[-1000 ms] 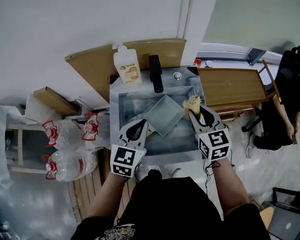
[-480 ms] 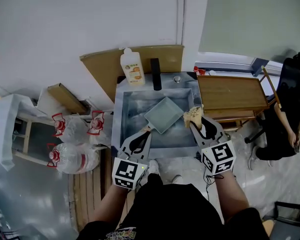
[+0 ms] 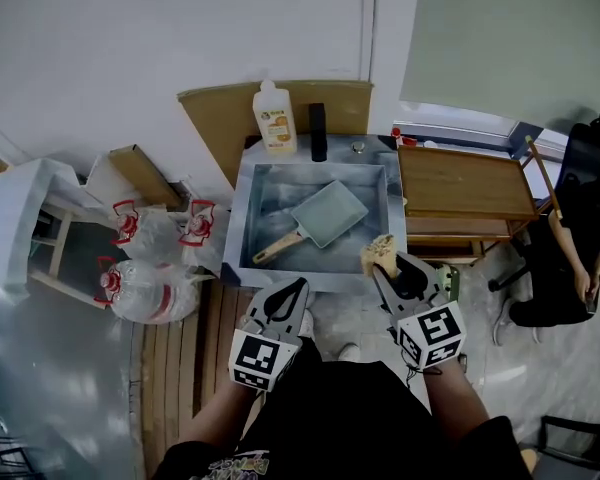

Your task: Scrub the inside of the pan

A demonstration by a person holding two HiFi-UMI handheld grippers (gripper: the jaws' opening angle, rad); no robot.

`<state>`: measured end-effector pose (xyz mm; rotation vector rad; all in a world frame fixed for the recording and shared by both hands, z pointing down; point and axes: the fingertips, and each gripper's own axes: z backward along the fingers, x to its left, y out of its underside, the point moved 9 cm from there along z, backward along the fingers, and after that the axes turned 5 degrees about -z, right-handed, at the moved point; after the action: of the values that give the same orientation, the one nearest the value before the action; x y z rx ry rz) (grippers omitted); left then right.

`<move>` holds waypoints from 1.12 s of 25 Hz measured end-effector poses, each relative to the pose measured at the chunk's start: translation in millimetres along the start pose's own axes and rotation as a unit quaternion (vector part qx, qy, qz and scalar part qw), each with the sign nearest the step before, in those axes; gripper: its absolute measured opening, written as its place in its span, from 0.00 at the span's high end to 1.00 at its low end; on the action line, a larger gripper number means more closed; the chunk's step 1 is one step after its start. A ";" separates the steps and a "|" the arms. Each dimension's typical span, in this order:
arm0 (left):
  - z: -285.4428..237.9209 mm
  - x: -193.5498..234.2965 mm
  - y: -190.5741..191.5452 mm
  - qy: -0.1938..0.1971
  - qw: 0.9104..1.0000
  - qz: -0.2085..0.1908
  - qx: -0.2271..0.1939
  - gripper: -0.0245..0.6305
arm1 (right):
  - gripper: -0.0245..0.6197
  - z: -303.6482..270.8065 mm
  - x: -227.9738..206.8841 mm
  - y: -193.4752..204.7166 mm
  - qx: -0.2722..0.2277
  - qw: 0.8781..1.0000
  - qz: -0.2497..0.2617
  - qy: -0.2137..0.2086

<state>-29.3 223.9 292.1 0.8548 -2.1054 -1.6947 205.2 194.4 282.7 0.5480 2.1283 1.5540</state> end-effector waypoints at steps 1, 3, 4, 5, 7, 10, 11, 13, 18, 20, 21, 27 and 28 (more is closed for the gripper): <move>3.8 -4.1 0.7 -0.003 1.000 0.002 0.000 0.95 | 0.74 4.9 2.3 4.1 0.002 1.000 -0.004 -0.003; 9.9 -11.7 0.8 -0.008 1.000 0.003 -0.003 0.95 | 0.74 13.6 6.3 11.9 0.007 1.000 -0.010 -0.011; 12.1 -15.1 0.6 -0.010 1.000 0.002 -0.005 0.95 | 0.74 17.1 8.1 15.3 0.010 1.000 -0.011 -0.015; 13.7 -18.2 0.6 -0.011 1.000 0.001 -0.006 0.95 | 0.74 19.9 9.8 18.6 0.013 1.000 -0.011 -0.019; 16.0 -25.0 1.5 -0.013 1.000 0.001 -0.007 0.95 | 0.74 25.1 12.4 25.4 0.018 0.999 -0.010 -0.025; 17.4 -35.1 2.7 -0.013 1.000 0.001 -0.006 0.95 | 0.74 32.7 13.3 33.1 0.022 0.999 -0.012 -0.032; 16.8 -37.5 3.1 -0.014 1.000 0.002 -0.005 0.95 | 0.74 34.2 13.0 34.6 0.023 0.999 -0.012 -0.034; 14.4 -41.2 4.5 -0.018 1.000 0.003 0.001 0.95 | 0.74 35.6 12.1 37.8 0.026 0.999 -0.013 -0.038; 6.0 -48.0 6.0 -0.032 0.999 0.000 0.021 0.95 | 0.74 36.5 11.6 42.9 0.033 0.998 -0.013 -0.048; 3.7 -49.7 5.5 -0.033 0.999 -0.001 0.024 0.95 | 0.74 36.1 12.1 44.8 0.036 0.998 -0.013 -0.052; 2.7 -49.8 5.3 -0.033 0.999 -0.002 0.026 0.95 | 0.74 35.6 12.4 45.7 0.037 0.998 -0.014 -0.054; -0.5 -50.3 9.0 -0.032 0.999 -0.001 0.034 0.95 | 0.74 32.6 11.9 50.5 0.041 0.997 -0.017 -0.062; -0.6 -50.3 9.6 -0.032 0.999 -0.002 0.035 0.95 | 0.74 31.8 11.7 51.2 0.042 0.997 -0.017 -0.062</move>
<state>7.5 255.7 307.9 0.8350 -2.2197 -1.6800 216.5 240.4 321.7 0.6163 2.1045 1.3796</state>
